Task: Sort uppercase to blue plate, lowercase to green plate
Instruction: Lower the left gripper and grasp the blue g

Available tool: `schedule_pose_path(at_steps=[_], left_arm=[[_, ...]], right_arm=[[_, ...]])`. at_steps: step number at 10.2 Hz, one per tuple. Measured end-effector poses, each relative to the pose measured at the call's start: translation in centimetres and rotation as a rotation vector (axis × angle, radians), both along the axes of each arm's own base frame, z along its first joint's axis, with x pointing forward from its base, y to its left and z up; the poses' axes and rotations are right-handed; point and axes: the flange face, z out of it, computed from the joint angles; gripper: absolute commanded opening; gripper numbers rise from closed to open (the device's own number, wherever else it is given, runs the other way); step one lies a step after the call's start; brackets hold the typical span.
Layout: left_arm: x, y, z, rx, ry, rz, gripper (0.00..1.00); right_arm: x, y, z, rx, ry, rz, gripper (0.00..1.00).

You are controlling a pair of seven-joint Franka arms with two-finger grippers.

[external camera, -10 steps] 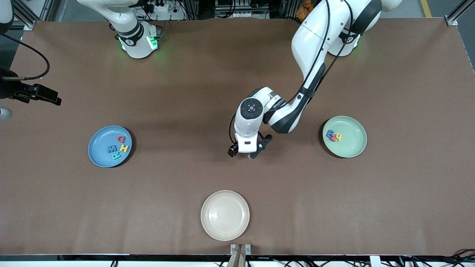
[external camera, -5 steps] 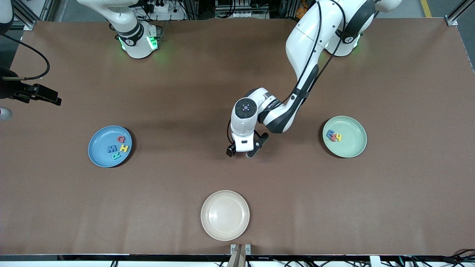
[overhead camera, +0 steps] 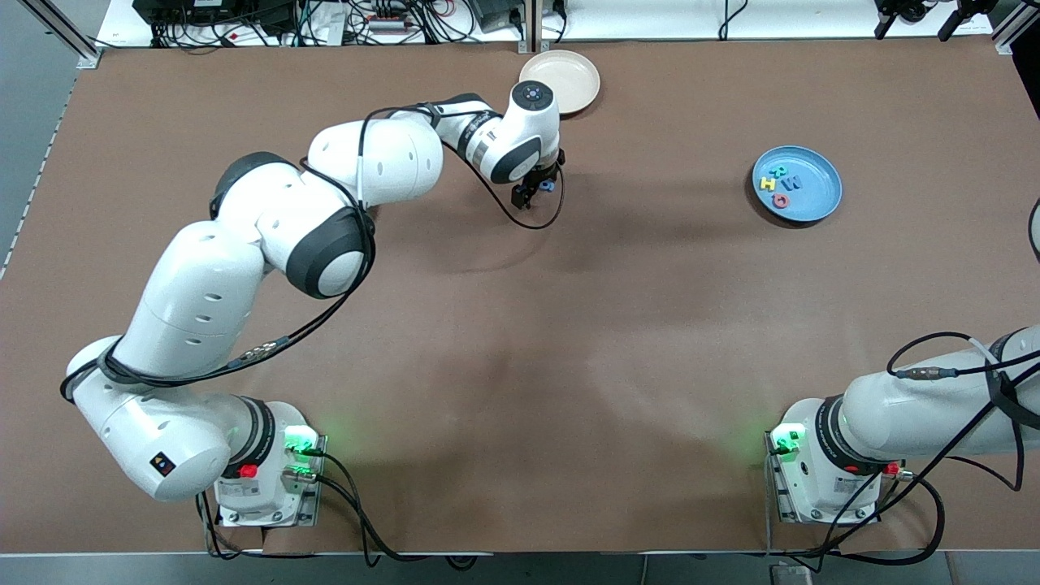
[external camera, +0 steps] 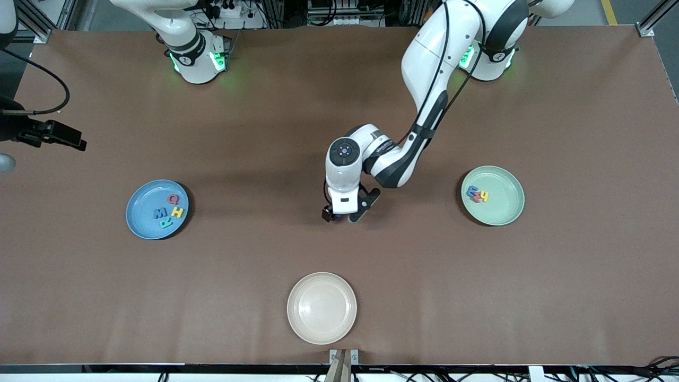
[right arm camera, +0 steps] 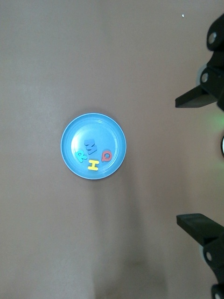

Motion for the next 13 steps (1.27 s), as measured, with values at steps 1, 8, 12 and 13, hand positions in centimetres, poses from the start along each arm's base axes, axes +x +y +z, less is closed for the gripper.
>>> schedule_pose_path(at_steps=[1,8,12,13], left_arm=[[-0.11,-0.1,0.0,0.004,-0.003,-0.011,1.0],[0.31,0.68,-0.01,0.061,0.019,-0.047,1.0],[0.55,0.58,0.37,0.059,0.011,-0.072,1.0],[0.54,0.58,0.36,0.06,0.012,-0.081,1.0]], right_arm=[[0.0,0.0,0.0,0.0,0.0,0.0,1.0],[0.0,0.02,0.0,0.0,0.0,0.0,1.0],[-0.06,0.02,-0.03,0.0,0.005,0.0,1.0],[-0.06,0.02,-0.04,0.0,0.005,0.0,1.0]])
